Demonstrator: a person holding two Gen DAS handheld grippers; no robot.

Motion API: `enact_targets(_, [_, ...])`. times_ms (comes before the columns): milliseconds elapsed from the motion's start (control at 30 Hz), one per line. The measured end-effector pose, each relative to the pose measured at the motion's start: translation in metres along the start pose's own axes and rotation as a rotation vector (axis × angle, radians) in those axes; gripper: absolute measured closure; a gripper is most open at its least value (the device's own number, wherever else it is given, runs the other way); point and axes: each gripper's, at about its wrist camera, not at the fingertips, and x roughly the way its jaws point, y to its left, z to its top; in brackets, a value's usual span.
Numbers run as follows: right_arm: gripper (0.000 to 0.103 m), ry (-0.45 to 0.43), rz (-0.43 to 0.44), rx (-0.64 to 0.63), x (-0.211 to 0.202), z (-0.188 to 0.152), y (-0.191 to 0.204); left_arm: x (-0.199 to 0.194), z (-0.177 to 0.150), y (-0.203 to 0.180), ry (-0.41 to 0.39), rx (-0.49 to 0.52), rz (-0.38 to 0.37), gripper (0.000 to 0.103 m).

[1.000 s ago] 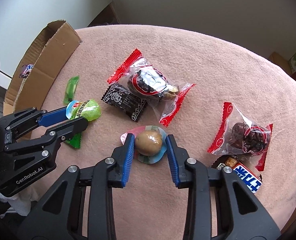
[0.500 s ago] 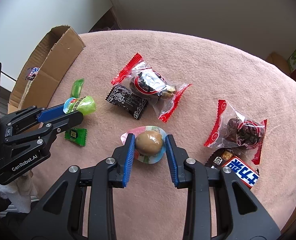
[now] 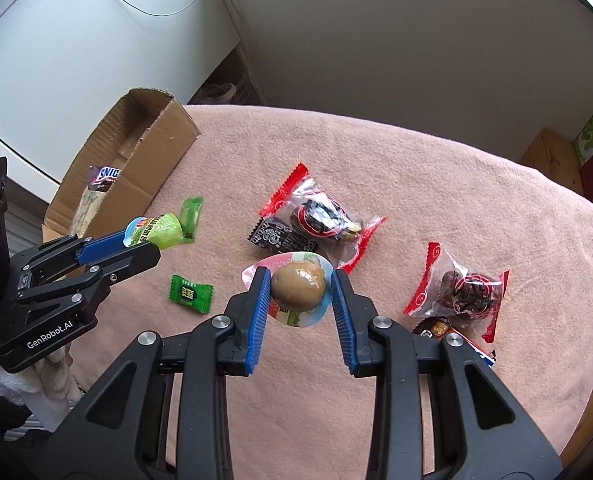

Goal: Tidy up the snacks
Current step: 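Carry the jelly cup and chocolate egg into the box and open both tools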

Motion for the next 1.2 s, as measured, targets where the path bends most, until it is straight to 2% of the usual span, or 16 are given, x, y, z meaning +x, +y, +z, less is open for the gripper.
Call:
enact_targets(367, [0.071,-0.058,0.045,-0.112,-0.008,0.051,0.055,-0.04,0.002,0.029,-0.079,-0.078,0.04,0.077])
enact_targets(667, [0.071,-0.087,0.082,-0.241,-0.007,0.09,0.111,-0.062,-0.004,0.059,-0.125,-0.159,0.11,0.077])
enact_targets(1200, [0.071,-0.045,0.116,-0.403,0.043,0.136,0.192,-0.089,-0.03,0.12,-0.149,-0.292,0.226,0.077])
